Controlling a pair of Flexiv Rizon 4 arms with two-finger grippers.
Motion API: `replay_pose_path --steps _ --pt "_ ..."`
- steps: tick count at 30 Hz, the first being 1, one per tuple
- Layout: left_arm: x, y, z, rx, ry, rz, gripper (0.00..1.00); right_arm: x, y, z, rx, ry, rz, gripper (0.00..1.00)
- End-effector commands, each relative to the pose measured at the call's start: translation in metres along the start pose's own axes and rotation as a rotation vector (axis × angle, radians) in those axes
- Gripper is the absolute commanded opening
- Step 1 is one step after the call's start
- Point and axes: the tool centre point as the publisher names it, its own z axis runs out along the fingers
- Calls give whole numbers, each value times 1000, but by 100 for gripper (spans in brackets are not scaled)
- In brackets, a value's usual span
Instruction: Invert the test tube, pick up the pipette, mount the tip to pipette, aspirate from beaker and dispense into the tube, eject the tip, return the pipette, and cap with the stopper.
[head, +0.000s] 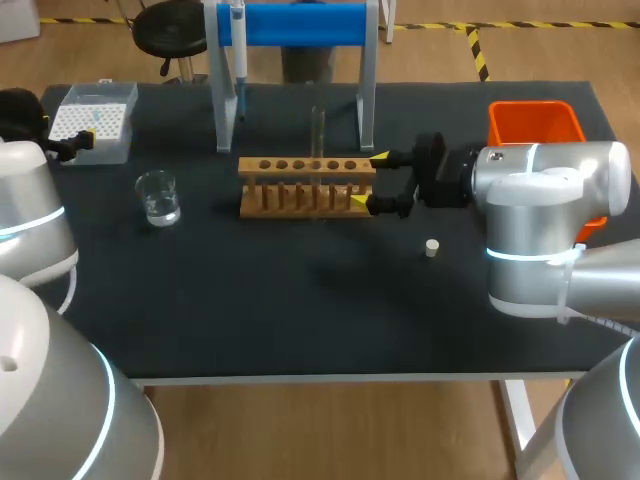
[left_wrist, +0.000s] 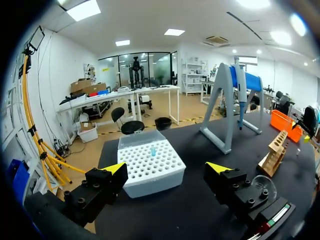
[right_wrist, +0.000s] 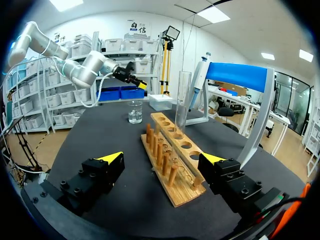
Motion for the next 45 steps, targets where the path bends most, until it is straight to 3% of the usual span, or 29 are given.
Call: replay_pose_path --steps 1,33,45 --pt "-6 0 36 -15 -1 -4 100 0 0 0 -1 -2 0 100" --pt "-6 1 38 -18 -8 -7 100 0 0 0 -1 -2 0 100" --pt "-6 4 47 -5 -53 -53 100 0 0 0 -1 -2 0 100"
